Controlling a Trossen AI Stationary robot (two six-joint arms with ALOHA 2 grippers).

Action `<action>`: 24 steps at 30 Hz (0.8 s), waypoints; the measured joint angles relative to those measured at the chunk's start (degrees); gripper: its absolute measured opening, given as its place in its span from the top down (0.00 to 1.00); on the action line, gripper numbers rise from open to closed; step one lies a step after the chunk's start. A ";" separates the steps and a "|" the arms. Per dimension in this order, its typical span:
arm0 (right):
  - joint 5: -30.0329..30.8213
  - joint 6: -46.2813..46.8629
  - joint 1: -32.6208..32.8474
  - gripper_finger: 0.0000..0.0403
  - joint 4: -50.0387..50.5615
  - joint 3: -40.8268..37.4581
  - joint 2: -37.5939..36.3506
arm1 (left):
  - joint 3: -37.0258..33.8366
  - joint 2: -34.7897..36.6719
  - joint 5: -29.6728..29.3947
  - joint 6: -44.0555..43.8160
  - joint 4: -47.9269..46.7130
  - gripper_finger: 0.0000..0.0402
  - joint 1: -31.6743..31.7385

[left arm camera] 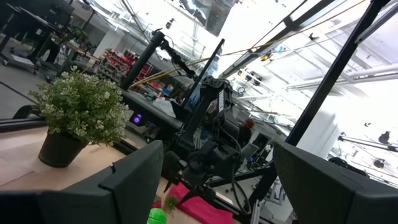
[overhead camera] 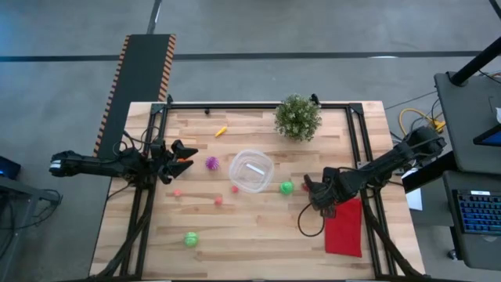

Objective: Pick and placing Produce into tupperware
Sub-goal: Put the right red strawberry into the transparent bin

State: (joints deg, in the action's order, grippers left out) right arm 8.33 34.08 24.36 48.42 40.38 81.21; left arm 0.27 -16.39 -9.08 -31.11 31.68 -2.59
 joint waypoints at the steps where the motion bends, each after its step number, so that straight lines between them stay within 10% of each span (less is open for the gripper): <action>1: -0.41 0.13 0.01 0.41 -0.19 -0.01 0.00 | 0.00 -0.01 0.02 -0.02 -0.03 0.28 0.00; 24: 0.04 6.47 0.00 0.50 -3.06 -3.02 0.02 | 0.00 0.03 0.00 0.00 -0.02 0.28 0.00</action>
State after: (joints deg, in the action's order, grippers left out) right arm 8.37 40.55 24.36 45.36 37.36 81.23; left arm 0.27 -16.36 -9.08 -31.11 31.66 -2.59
